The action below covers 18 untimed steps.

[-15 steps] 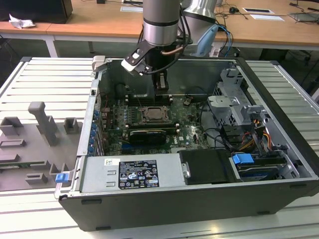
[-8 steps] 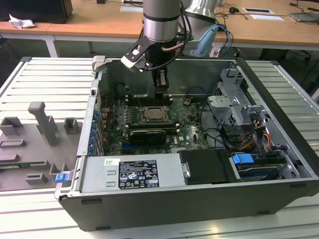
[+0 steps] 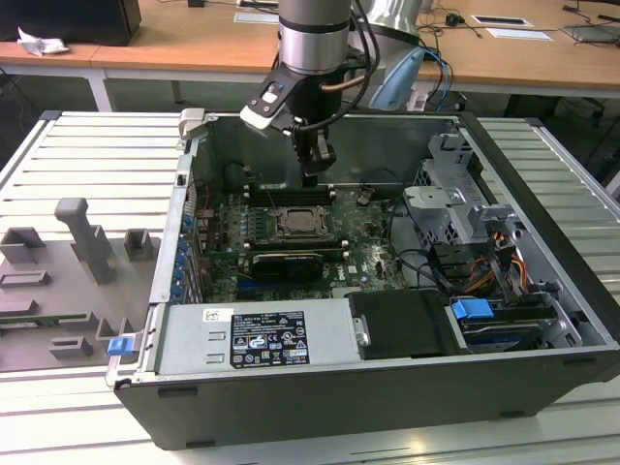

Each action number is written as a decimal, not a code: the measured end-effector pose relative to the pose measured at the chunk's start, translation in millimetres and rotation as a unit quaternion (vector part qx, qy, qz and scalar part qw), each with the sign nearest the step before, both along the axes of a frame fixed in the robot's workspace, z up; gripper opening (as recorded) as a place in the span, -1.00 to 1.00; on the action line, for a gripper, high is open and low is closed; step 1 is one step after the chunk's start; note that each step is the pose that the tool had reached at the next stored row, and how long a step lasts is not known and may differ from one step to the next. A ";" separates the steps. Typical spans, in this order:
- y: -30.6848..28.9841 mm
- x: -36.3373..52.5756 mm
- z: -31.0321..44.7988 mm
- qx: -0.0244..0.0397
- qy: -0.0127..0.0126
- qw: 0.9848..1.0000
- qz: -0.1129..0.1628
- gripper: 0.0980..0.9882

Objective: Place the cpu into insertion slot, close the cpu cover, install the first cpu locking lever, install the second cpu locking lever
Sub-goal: 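Install the first cpu locking lever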

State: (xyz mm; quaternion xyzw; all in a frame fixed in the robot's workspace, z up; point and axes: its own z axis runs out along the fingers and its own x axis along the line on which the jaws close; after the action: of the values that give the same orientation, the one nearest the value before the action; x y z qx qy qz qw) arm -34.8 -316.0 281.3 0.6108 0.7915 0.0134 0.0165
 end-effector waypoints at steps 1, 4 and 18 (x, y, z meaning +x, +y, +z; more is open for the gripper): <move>0.0 0.1 -0.1 -0.001 0.000 1.000 0.016 -0.98; 0.0 0.0 -0.3 -0.004 0.000 0.999 0.048 -0.98; 0.0 0.0 -0.3 -0.013 0.000 0.984 0.177 -0.98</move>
State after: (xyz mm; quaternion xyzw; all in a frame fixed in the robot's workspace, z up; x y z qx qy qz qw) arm -34.8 -316.0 281.0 0.4606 0.8873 0.0055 0.0222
